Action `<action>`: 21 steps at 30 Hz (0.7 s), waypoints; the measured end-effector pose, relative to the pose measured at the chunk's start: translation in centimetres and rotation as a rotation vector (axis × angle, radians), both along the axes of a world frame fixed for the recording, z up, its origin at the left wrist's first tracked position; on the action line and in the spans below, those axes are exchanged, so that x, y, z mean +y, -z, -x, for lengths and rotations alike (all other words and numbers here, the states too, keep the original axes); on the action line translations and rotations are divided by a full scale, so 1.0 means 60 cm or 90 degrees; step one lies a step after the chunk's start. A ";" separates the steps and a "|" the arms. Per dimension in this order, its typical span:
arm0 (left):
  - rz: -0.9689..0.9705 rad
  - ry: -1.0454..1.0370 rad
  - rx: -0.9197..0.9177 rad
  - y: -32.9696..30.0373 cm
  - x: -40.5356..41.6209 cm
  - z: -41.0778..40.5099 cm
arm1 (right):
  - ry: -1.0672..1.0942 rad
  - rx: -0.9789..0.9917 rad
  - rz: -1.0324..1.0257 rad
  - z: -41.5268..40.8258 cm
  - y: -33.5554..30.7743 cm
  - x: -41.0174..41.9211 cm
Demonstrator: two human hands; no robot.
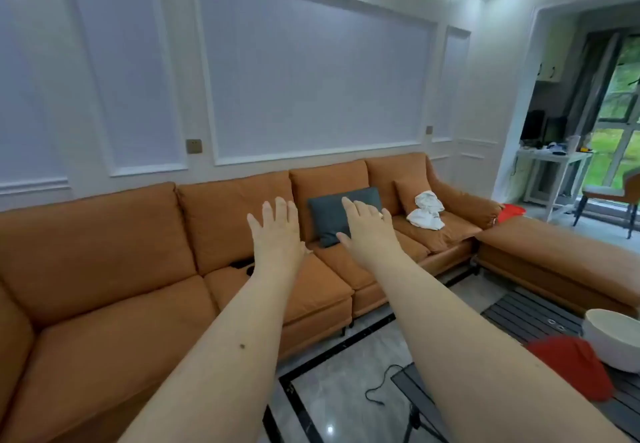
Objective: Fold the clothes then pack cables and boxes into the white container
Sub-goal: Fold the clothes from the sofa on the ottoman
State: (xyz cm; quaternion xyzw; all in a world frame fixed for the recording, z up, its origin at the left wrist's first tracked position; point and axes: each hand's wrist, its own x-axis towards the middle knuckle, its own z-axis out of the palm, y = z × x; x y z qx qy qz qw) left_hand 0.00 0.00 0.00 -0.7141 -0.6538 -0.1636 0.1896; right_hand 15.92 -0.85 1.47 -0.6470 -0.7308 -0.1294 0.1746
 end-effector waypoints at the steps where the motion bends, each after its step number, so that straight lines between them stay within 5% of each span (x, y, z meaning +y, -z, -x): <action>1: 0.020 -0.018 0.000 0.008 0.016 0.007 | -0.005 -0.002 0.018 0.008 0.007 0.019; 21: 0.131 -0.034 -0.033 0.150 0.549 0.208 | -0.072 -0.025 0.138 0.211 0.144 0.552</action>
